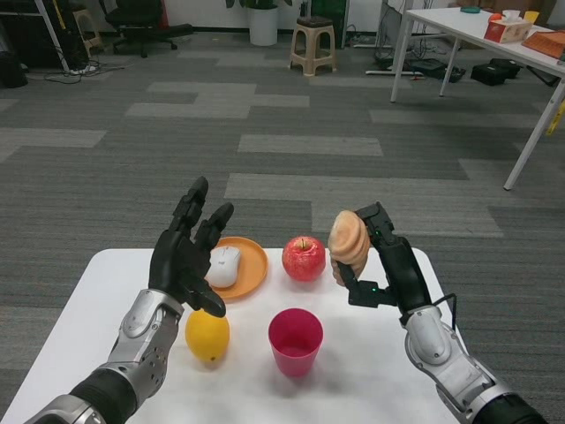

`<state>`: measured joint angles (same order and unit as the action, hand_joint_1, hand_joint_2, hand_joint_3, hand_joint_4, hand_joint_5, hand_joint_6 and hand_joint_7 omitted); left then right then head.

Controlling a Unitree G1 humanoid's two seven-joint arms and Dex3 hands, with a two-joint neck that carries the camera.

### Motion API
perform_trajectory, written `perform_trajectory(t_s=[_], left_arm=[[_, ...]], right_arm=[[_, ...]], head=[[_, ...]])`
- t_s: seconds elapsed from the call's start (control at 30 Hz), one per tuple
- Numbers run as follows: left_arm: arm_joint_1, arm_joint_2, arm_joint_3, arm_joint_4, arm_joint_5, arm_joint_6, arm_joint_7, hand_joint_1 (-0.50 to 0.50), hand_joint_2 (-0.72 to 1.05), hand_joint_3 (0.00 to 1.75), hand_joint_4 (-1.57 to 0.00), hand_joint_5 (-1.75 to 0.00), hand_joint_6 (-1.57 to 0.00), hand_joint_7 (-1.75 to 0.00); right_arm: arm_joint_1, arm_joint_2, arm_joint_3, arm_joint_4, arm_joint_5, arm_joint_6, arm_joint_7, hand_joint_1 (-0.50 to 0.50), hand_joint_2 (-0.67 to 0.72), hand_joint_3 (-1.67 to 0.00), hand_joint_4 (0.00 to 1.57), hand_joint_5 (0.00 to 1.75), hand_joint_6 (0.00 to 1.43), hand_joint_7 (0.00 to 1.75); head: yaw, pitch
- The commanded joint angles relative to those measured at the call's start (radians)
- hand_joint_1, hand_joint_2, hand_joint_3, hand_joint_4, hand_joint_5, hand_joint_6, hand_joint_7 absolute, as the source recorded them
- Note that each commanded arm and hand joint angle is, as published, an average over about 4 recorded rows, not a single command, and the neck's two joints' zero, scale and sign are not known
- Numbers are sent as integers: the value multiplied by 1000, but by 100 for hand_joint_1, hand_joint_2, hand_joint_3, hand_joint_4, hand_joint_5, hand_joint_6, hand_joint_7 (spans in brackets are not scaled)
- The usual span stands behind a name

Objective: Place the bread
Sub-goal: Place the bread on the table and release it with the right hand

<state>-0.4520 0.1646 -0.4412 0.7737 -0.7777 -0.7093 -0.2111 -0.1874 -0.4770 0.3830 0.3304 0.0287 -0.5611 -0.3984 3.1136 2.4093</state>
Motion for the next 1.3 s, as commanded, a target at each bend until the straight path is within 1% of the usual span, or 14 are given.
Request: perform_trajectory(t_s=[0.03,0.1,0.27,0.4,0.5,0.67,0.8,0.9,1.03,1.13,1.17,1.2,1.23,1.3], left_arm=[[15,7,4,-10,-5,-2,-2,50,-46,9,0,-41,0,0],[15,7,4,-10,-6,-2,-2,50,-46,9,0,-46,0,0],[15,7,5,-10,-6,-2,-1,50,-46,9,0,-41,0,0],[16,7,5,-10,-6,-2,-2,50,-46,7,0,-44,0,0],[16,7,4,-10,-6,-2,-2,50,-46,9,0,-41,0,0],[16,6,2,-4,-6,-2,-2,50,-46,9,0,-41,0,0],[13,3,2,0,-6,-3,-2,50,-46,9,0,-41,0,0],[11,0,2,3,-6,-4,-2,50,-46,9,0,-41,0,0],[9,-4,2,6,-6,-4,-2,50,-46,9,0,-41,0,0],[8,-5,2,7,-6,-4,-2,50,-46,9,0,-41,0,0],[7,-5,2,7,-6,-4,-2,50,-46,9,0,-41,0,0],[6,-5,2,7,-5,-4,-2,50,-46,9,0,-41,0,0],[6,-5,2,7,-5,-4,-2,50,-46,9,0,-41,0,0],[5,-5,1,7,-5,-4,-2,50,-46,9,0,-41,0,0]], right_arm=[[-11,-17,-22,30,-29,-17,27,-46,-60,-127,39,136,32,154],[-14,-21,-48,47,-76,-17,46,-46,-60,-127,34,136,30,157],[-21,-24,-117,128,-171,-23,119,-46,-60,-127,23,126,24,157],[-33,-30,-188,178,-305,-23,188,-47,-60,-129,11,126,16,155],[-50,-33,-228,218,-410,-23,227,-46,-60,-127,6,119,14,154],[-101,-17,-269,324,-550,-23,264,-50,-60,-135,0,114,8,152],[-159,6,-264,449,-635,-18,278,-47,-60,-135,0,102,4,141],[-188,11,-245,524,-672,-15,280,-47,-56,-135,0,92,2,133],[-227,22,-217,638,-718,-4,284,-47,-60,-135,0,70,0,112],[-234,39,-219,685,-754,19,286,-50,-56,-131,0,32,0,80],[-234,45,-222,696,-765,28,286,-49,-54,-123,0,19,0,66],[-234,48,-224,701,-771,31,286,-48,-54,-115,0,15,0,56],[-234,50,-227,704,-771,31,286,-47,-54,-101,0,7,0,42],[-234,52,-230,706,-771,32,293,-46,-53,-75,0,2,0,21]], head=[[-1,-1],[-3,1],[-3,2],[-8,5],[-18,7],[-20,13],[-24,16],[-21,15],[-15,8],[-18,2],[-18,1],[-18,1],[-18,1],[-21,-1]])
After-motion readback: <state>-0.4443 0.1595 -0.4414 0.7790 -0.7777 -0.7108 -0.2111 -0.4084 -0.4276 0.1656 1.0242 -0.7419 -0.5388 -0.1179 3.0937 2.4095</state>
